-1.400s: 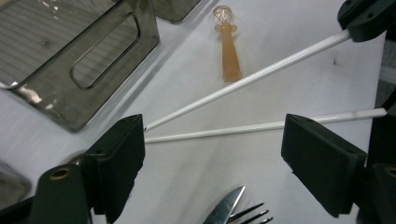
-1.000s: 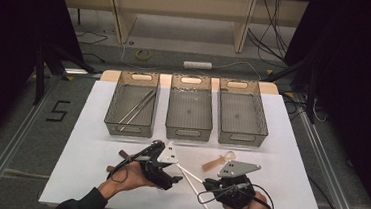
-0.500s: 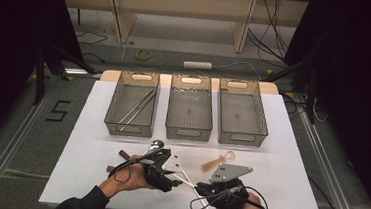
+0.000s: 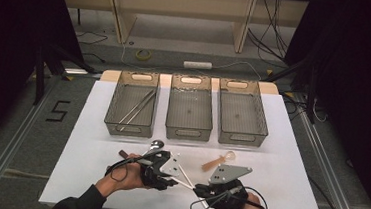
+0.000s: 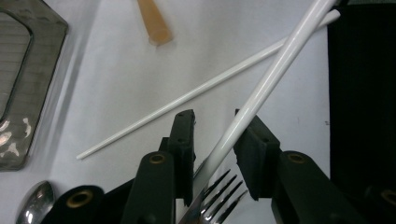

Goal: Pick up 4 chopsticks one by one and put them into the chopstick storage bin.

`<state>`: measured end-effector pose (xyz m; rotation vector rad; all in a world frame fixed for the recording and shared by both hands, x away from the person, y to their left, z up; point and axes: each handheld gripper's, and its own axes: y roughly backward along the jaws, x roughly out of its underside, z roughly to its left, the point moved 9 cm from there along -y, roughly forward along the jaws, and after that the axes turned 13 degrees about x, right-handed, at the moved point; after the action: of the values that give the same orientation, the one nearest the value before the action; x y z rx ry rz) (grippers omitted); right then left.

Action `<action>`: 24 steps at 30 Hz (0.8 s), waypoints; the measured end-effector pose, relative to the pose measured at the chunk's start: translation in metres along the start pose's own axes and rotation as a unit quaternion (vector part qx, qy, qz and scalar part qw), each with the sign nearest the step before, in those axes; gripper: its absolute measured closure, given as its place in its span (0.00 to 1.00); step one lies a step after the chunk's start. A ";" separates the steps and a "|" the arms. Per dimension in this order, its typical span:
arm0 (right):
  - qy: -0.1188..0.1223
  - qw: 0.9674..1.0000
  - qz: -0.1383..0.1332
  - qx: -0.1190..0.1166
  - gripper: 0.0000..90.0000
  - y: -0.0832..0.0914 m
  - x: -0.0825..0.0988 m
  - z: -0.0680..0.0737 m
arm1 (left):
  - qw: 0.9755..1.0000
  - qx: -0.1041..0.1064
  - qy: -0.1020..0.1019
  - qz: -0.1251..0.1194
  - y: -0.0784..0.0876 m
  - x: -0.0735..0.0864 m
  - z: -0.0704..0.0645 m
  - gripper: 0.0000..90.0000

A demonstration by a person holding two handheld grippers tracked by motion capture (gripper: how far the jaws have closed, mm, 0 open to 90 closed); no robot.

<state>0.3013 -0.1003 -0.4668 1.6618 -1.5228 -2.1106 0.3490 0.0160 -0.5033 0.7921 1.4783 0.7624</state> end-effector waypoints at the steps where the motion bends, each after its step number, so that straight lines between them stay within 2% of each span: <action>1: 0.006 1.000 0.002 -0.007 0.94 0.000 0.001 0.000 | 1.000 -0.002 -0.019 0.010 0.001 0.000 -0.003 0.79; 4: 0.010 1.000 -0.002 -0.016 0.94 -0.001 0.003 -0.003 | 0.999 -0.010 -0.031 0.020 0.001 0.000 -0.004 0.82; 5: 0.013 1.000 -0.002 -0.020 0.94 -0.001 0.004 -0.003 | 0.999 -0.006 -0.041 0.028 0.001 0.001 -0.006 0.83; 6: 0.013 1.000 -0.002 -0.020 0.94 -0.001 0.004 -0.003 | 0.999 -0.006 -0.041 0.028 0.001 0.001 -0.006 0.84; 7: 0.017 0.999 -0.002 -0.028 0.93 -0.003 0.006 -0.005 | 0.998 0.001 -0.052 0.039 0.000 0.002 -0.009 0.85; 10: 0.021 1.000 0.004 -0.020 0.90 -0.005 0.008 -0.010 | 0.997 0.007 -0.061 0.048 -0.002 0.002 -0.014 0.91; 12: 0.012 1.000 -0.006 -0.008 0.83 -0.004 0.006 -0.023 | 0.996 0.014 -0.061 0.056 -0.003 0.003 -0.018 0.93; 13: 0.000 1.000 -0.015 -0.015 0.79 -0.002 0.004 -0.026 | 0.996 -0.001 -0.050 0.068 -0.001 0.005 -0.013 0.94; 14: -0.011 0.999 -0.029 -0.021 0.74 0.001 0.001 -0.028 | 0.996 -0.001 -0.050 0.068 -0.001 0.005 -0.013 0.94; 15: -0.021 0.999 -0.043 -0.017 0.68 0.004 -0.002 -0.030 | 0.997 -0.007 -0.036 0.068 0.003 0.008 -0.008 0.94; 16: -0.030 0.998 -0.053 -0.014 0.64 0.006 -0.004 -0.033 | 0.997 -0.007 -0.036 0.068 0.003 0.008 -0.008 0.94; 17: -0.036 0.997 -0.063 -0.006 0.60 0.008 -0.007 -0.035 | 0.997 -0.016 -0.017 0.070 0.006 0.011 -0.003 0.94; 18: -0.036 0.997 -0.063 -0.006 0.60 0.008 -0.007 -0.035 | 0.997 -0.016 -0.017 0.070 0.006 0.011 -0.003 0.94; 19: -0.046 0.995 -0.082 0.006 0.55 0.012 -0.010 -0.038 | 0.997 -0.021 0.000 0.071 0.009 0.012 0.001 0.94; 20: -0.054 0.995 -0.086 0.008 0.53 0.013 -0.011 -0.039 | 0.997 -0.021 0.000 0.071 0.009 0.012 0.001 0.94; 21: -0.059 0.994 -0.088 0.011 0.51 0.014 -0.012 -0.039 | 0.997 -0.026 0.017 0.070 0.012 0.014 0.004 0.94; 22: -0.064 0.994 -0.093 0.016 0.49 0.015 -0.013 -0.040 | 0.997 -0.026 0.017 0.070 0.012 0.014 0.004 0.94; 23: -0.069 0.992 -0.099 0.022 0.48 0.015 -0.014 -0.041 | 0.997 -0.032 0.030 0.066 0.014 0.016 0.008 0.94; 24: -0.069 0.992 -0.099 0.022 0.48 0.015 -0.014 -0.041 | 0.997 -0.032 0.030 0.066 0.014 0.016 0.008 0.94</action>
<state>0.3310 -0.1266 -0.4433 1.7850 -1.5076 -2.3530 0.3566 0.0374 -0.5005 0.8302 1.4586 0.9355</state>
